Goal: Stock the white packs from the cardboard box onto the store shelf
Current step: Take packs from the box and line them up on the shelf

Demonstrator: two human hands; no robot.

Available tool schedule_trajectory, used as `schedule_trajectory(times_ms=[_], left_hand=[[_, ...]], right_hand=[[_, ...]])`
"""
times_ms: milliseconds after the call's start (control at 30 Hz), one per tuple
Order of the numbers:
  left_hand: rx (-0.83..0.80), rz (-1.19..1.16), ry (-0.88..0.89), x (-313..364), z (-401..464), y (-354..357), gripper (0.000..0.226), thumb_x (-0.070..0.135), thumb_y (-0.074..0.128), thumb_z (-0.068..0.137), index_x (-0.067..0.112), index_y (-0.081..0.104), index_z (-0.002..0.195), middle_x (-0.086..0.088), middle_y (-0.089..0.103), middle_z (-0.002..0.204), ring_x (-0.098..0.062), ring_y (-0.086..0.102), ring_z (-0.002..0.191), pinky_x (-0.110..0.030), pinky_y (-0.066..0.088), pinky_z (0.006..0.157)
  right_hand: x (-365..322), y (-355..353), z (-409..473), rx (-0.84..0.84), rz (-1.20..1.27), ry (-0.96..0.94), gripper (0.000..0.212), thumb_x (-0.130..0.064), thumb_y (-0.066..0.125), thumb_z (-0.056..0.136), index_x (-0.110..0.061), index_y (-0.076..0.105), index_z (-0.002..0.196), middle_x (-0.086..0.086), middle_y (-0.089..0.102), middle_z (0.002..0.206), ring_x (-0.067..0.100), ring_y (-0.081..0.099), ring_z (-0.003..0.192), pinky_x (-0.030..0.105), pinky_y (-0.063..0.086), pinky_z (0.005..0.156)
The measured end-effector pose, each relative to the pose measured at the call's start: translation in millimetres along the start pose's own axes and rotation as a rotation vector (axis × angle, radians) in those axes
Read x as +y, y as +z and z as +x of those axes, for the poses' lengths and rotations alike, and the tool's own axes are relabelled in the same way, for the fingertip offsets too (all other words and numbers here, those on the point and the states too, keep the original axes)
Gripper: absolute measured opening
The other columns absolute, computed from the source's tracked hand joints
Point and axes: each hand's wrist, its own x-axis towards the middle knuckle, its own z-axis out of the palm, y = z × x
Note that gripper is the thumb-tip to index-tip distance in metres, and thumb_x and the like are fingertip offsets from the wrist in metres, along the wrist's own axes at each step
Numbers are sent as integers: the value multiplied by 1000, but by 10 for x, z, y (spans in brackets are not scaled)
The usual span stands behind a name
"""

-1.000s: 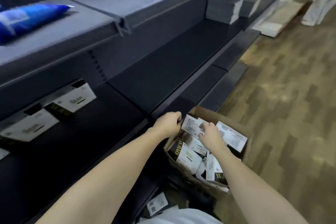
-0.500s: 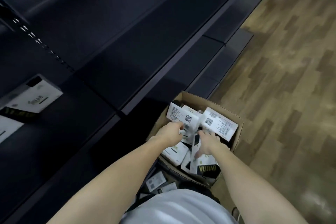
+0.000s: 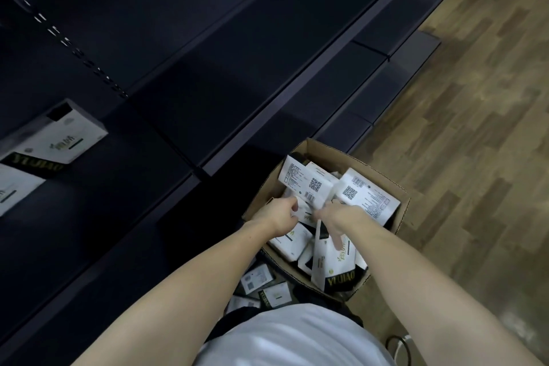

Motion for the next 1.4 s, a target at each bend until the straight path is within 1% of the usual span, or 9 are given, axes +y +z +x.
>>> schedule_trajectory(times_ms=[233, 300, 433, 667, 833, 967, 1100, 1233, 1400], left_hand=[[-55, -114, -19, -106, -50, -192, 30, 26, 66, 87, 18, 57, 115, -5, 64, 111, -21, 62, 95, -35, 52, 83], [-124, -194, -36, -132, -72, -286, 48, 27, 74, 81, 21, 54, 123, -3, 60, 120, -19, 61, 103, -36, 55, 86], [-159, -355, -28, -121, -115, -478, 85, 22, 86, 70, 19, 41, 143, -2, 54, 133, -21, 55, 119, -37, 49, 101], [21, -333, -3, 40, -124, -788, 68, 28, 89, 66, 21, 51, 122, 4, 63, 114, -16, 61, 104, -33, 52, 91], [82, -345, -13, 86, -176, -964, 58, 25, 91, 57, 24, 53, 100, 5, 66, 100, -14, 66, 90, -37, 58, 83], [153, -426, 14, 91, -290, -1138, 70, 28, 92, 54, 22, 50, 110, 3, 66, 104, -15, 66, 94, -39, 57, 86], [224, -583, 120, 72, -513, -1358, 87, 9, 90, 63, 26, 38, 130, 3, 63, 110, -11, 65, 96, -30, 58, 77], [325, -672, 164, -136, -787, -1576, 85, 4, 88, 63, 29, 38, 127, -2, 64, 109, -15, 66, 96, -27, 56, 72], [438, -818, 111, -594, -1236, -1782, 87, 10, 91, 57, 21, 41, 128, 2, 67, 112, -14, 63, 106, -30, 54, 86]], right_hand=[[86, -402, -109, 48, 369, -89, 104, -46, 93, 47, -27, 42, 136, -3, 53, 139, 28, 56, 118, 48, 52, 94], [124, -565, -138, 116, 482, -128, 92, -47, 93, 48, -31, 44, 124, -3, 54, 130, 26, 56, 109, 45, 52, 91], [150, -858, -286, 234, 682, -219, 84, -41, 93, 57, -29, 44, 125, -5, 55, 119, 20, 56, 107, 41, 50, 95], [188, -1035, -430, 322, 903, -318, 68, -31, 94, 60, -28, 53, 115, -3, 65, 115, 18, 60, 112, 40, 50, 99], [321, -1045, -457, 325, 991, -361, 89, -40, 95, 50, -29, 53, 128, -8, 67, 118, 13, 64, 111, 41, 49, 104], [425, -1062, -552, 348, 998, -351, 98, -43, 95, 53, -25, 49, 138, -6, 60, 128, 13, 57, 119, 38, 44, 109], [458, -1139, -656, 363, 1011, -325, 92, -38, 95, 59, -25, 46, 137, -9, 59, 122, 13, 55, 118, 37, 43, 108], [256, -1274, -772, 376, 1066, -372, 87, -29, 94, 64, -23, 46, 137, -1, 58, 130, 14, 59, 117, 28, 54, 93], [-349, -1515, -956, 375, 1077, -485, 79, -32, 95, 60, -22, 55, 127, 0, 66, 126, 13, 64, 115, 37, 52, 102]])
